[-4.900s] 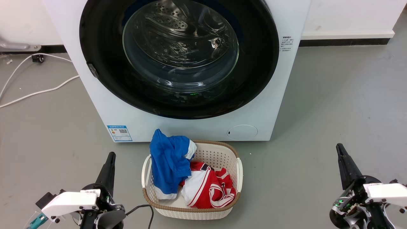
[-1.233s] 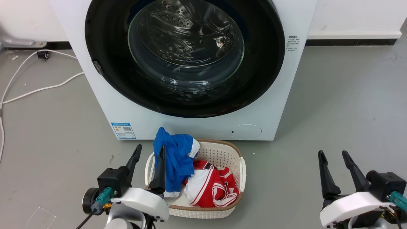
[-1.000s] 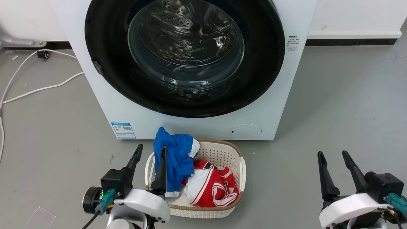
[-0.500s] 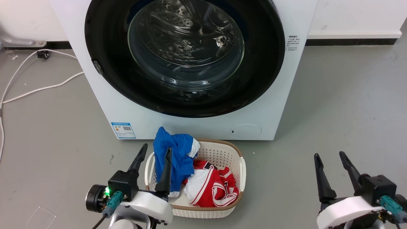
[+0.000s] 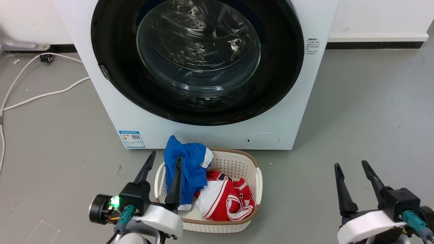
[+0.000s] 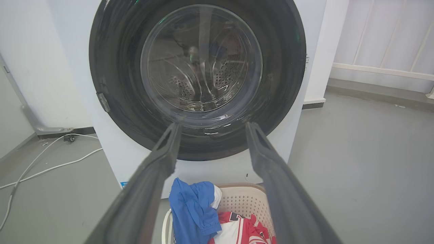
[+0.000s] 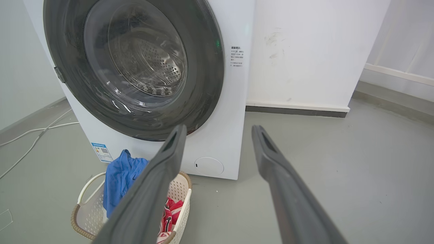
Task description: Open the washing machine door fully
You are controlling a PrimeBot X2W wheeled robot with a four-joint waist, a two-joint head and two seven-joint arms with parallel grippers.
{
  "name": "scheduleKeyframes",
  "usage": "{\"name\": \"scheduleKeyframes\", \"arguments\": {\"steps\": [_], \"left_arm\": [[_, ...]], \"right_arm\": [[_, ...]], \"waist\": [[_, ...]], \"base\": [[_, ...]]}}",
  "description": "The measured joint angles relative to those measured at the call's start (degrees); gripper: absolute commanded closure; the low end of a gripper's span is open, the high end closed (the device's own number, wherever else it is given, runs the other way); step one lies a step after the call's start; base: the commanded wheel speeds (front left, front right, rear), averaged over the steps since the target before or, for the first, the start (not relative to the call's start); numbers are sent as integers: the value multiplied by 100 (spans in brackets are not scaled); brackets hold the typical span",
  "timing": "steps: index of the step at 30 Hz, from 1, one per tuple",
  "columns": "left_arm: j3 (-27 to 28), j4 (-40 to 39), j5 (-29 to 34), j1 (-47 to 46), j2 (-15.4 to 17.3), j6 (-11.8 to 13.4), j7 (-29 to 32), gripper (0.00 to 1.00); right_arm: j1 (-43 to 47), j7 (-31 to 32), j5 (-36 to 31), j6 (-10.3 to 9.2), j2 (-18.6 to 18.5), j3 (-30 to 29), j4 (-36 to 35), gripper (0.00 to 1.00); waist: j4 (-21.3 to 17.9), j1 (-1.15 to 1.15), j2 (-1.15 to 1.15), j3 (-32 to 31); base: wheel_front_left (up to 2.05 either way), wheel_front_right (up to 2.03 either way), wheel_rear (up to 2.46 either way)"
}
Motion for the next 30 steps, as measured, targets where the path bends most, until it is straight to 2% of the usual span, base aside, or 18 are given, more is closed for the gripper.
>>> {"name": "scheduleKeyframes", "arguments": {"steps": [22, 23, 24, 25, 30], "left_arm": [[174, 171, -11, 1, -93, -151, -24, 0], [176, 171, -11, 1, -94, -152, -24, 0], [178, 175, -11, 1, -96, -152, -24, 0], [183, 176, -11, 1, -97, -160, -24, 0], [203, 188, -14, 1, -102, -168, -24, 0]], "right_arm": [[-5, -105, 316, 0, 1, 5, 204, 0], [-8, -62, 409, 0, 1, 10, 231, 22], [-8, -58, 455, 0, 2, 14, 247, 69], [-10, -57, 475, 0, 2, 25, 248, 100], [-54, -15, 700, 0, 2, 49, 271, 100]], "waist": [[-4, 0, 0, -42], [-4, 0, 0, -43], [-4, 0, 0, -45], [-4, 0, 0, -45], [-8, 0, 0, -45]], "base": [[0, 0, 0], [0, 0, 0], [0, 0, 0], [0, 0, 0], [0, 0, 0]]}}
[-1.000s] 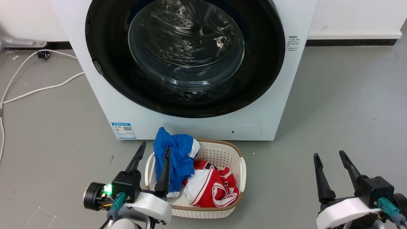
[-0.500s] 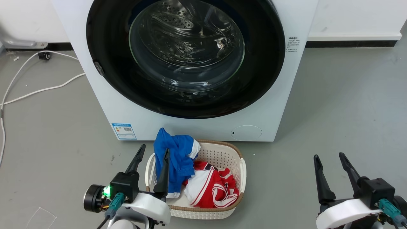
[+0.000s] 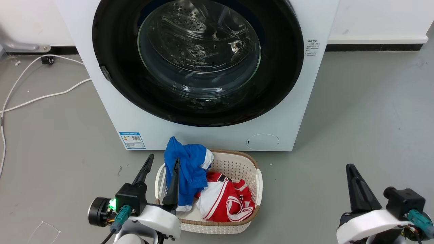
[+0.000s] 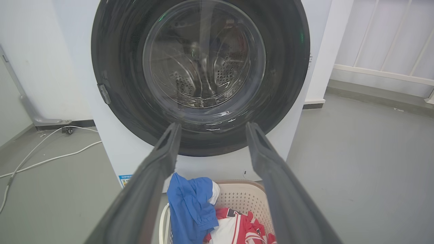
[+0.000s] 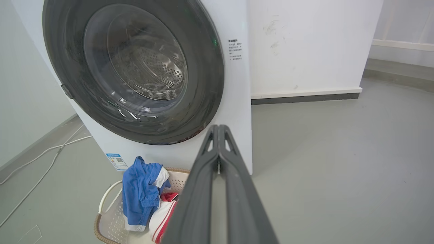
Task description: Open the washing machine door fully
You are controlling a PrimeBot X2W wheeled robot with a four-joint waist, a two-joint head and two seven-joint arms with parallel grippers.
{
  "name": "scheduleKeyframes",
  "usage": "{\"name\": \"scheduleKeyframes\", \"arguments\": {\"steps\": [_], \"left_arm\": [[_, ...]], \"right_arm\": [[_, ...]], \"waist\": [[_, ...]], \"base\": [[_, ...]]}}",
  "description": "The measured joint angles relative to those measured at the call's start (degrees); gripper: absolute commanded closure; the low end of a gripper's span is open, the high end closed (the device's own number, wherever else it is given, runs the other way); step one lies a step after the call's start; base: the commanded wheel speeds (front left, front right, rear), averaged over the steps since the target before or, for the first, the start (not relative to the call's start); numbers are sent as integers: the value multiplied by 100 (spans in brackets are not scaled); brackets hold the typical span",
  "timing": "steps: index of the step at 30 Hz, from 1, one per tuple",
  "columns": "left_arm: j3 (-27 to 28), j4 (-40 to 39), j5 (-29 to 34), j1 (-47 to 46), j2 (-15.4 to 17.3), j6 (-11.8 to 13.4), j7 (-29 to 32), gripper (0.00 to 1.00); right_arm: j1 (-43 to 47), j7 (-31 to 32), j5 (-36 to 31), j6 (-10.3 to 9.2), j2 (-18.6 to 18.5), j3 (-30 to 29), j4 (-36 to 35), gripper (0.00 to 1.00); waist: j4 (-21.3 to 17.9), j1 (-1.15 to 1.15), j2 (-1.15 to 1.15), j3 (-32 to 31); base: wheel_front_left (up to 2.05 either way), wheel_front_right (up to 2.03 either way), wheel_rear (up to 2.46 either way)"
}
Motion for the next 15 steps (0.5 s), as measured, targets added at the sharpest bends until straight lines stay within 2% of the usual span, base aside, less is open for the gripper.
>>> {"name": "scheduleKeyframes", "arguments": {"steps": [3, 6, 9, 14, 15], "left_arm": [[9, 0, -2, -1, -2, 1, 0, 0], [24, -5, -11, -1, -3, 2, 0, 0], [21, -21, -16, -1, -3, 12, 0, 0], [0, -77, -60, -37, -5, 42, 0, 0], [-7, -100, -87, -57, -5, 46, 0, 0]], "right_arm": [[-53, 1, 606, 0, 0, -11, 30, 100], [-97, 10, 1936, -1, 0, 7, 79, 100], [-216, 85, 3549, -1, 0, 16, 125, 100], [-489, 256, 6871, -2, 4, -196, 138, 100], [-556, 293, 7286, -2, 5, -291, 146, 100]], "waist": [[-4, 0, 0, 4], [-13, 0, 0, 14], [-15, 0, 0, 31], [-11, 0, 0, 125], [-10, 0, 0, 146]], "base": [[0, 0, 0], [0, 0, 0], [0, 0, 0], [0, 0, 0], [0, 0, 0]]}}
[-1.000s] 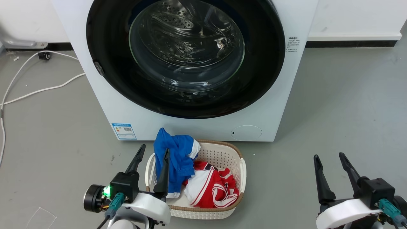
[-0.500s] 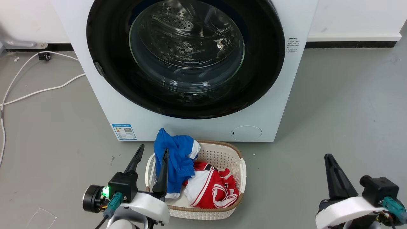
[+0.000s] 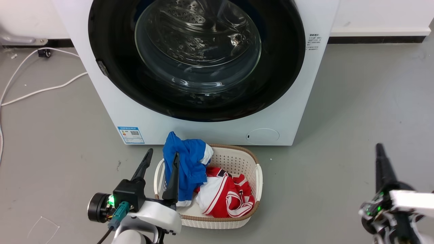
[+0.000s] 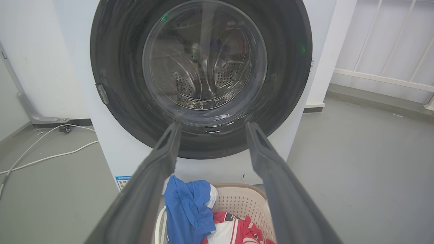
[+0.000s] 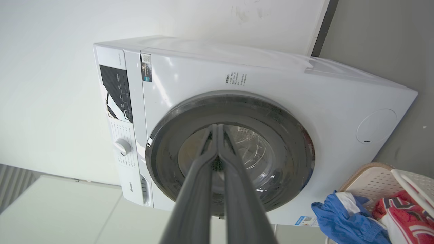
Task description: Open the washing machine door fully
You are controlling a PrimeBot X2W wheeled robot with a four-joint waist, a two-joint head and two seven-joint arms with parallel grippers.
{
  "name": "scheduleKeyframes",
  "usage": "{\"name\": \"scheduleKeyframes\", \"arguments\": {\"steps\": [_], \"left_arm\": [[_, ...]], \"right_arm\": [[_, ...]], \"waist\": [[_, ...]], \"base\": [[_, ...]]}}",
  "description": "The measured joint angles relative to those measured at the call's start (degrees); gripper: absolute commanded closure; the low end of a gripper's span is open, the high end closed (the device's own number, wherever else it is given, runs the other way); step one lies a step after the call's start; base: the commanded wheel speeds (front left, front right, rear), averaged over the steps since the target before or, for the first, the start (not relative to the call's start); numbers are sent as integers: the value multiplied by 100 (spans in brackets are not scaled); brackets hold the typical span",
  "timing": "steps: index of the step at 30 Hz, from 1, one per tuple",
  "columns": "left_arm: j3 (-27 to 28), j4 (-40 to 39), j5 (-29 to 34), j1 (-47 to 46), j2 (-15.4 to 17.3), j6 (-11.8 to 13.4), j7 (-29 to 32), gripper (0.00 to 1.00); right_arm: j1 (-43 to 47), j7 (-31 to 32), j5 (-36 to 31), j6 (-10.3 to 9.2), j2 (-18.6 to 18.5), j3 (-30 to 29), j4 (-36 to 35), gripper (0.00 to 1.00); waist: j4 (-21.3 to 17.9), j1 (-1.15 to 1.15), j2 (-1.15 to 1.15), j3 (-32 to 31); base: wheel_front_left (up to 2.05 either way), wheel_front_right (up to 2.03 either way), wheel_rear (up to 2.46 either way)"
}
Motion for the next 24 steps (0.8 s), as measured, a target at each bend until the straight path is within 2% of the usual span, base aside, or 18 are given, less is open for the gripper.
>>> {"name": "scheduleKeyframes", "arguments": {"steps": [2, 7, 13, 19, 24], "left_arm": [[-10, -32, -22, -26, 0, 24, 0, 0], [-33, -105, -44, -81, -1, 73, 0, 0], [-97, -282, -77, -300, -2, 112, 0, 0], [-207, -458, -147, -579, -2, 130, 0, 0], [-312, -594, -253, -775, -3, 193, 0, 0]], "right_arm": [[-153, 125, 810, 0, -2, -203, 25, 100], [-676, 498, 2153, 0, -45, -727, 327, 100], [-1767, 811, 3148, 1, -783, -871, 1148, 100], [-3064, 1386, 3524, 1, -1934, -132, 2208, 100], [-4156, 1978, 3439, 0, -2686, 903, 2917, 100]], "waist": [[5, 0, 0, 44], [17, 0, 0, 185], [62, 0, 0, 481], [130, 0, 0, 910], [228, 0, 0, 1294]], "base": [[0, 0, 0], [0, 0, 0], [0, 0, 0], [0, 0, 0], [0, 0, 0]]}}
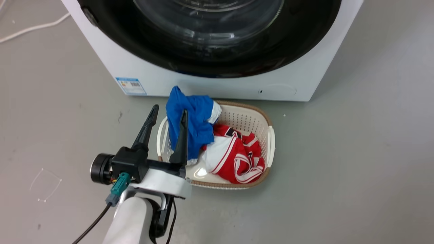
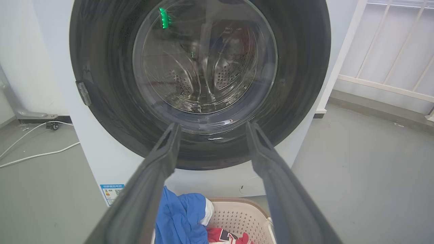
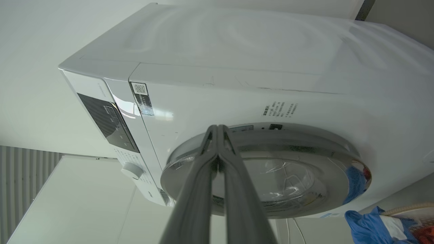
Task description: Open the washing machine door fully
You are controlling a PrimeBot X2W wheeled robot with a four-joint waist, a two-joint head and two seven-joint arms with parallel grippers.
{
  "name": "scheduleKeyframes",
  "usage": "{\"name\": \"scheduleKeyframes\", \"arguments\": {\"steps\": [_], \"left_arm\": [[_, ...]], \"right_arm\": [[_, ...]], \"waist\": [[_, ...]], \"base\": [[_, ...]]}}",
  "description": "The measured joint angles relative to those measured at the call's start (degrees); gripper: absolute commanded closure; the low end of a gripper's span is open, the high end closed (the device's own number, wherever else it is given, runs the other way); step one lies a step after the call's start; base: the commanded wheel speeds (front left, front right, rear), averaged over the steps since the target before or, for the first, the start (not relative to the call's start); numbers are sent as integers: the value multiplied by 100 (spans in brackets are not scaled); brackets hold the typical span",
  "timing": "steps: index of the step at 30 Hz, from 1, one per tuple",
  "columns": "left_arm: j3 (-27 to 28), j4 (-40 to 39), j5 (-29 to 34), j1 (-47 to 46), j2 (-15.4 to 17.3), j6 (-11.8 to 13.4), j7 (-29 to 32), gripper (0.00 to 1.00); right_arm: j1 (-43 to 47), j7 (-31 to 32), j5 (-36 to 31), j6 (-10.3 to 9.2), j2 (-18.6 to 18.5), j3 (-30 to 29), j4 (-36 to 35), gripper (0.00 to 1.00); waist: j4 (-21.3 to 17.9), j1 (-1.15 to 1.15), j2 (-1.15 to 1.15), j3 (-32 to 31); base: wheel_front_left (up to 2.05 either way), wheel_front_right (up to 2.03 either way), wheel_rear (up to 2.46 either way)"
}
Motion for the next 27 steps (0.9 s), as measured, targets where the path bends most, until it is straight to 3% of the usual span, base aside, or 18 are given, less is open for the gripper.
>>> {"name": "scheduleKeyframes", "arguments": {"steps": [4, 10, 17, 27], "left_arm": [[-63, -69, -67, -179, -1, 44, 0, 0], [-198, -153, -62, -412, -1, 90, 0, 0], [-307, -234, -64, -667, -1, 137, 0, 0], [-374, -238, -35, -894, -1, 125, 0, 0]], "right_arm": [[-888, 403, -138, 0, -323, 748, 370, 100], [-2097, 770, -456, 0, -385, 1749, 886, 100], [-3207, 987, -793, 0, -94, 2549, 1459, 100], [-4168, 1044, -1062, 0, 468, 3104, 2147, 100]], "waist": [[77, 0, 0, 302], [151, 1, 0, 693], [198, 0, 0, 1068], [210, 0, 0, 1436]], "base": [[0, 0, 0], [0, 0, 0], [0, 0, 0], [0, 0, 0]]}}
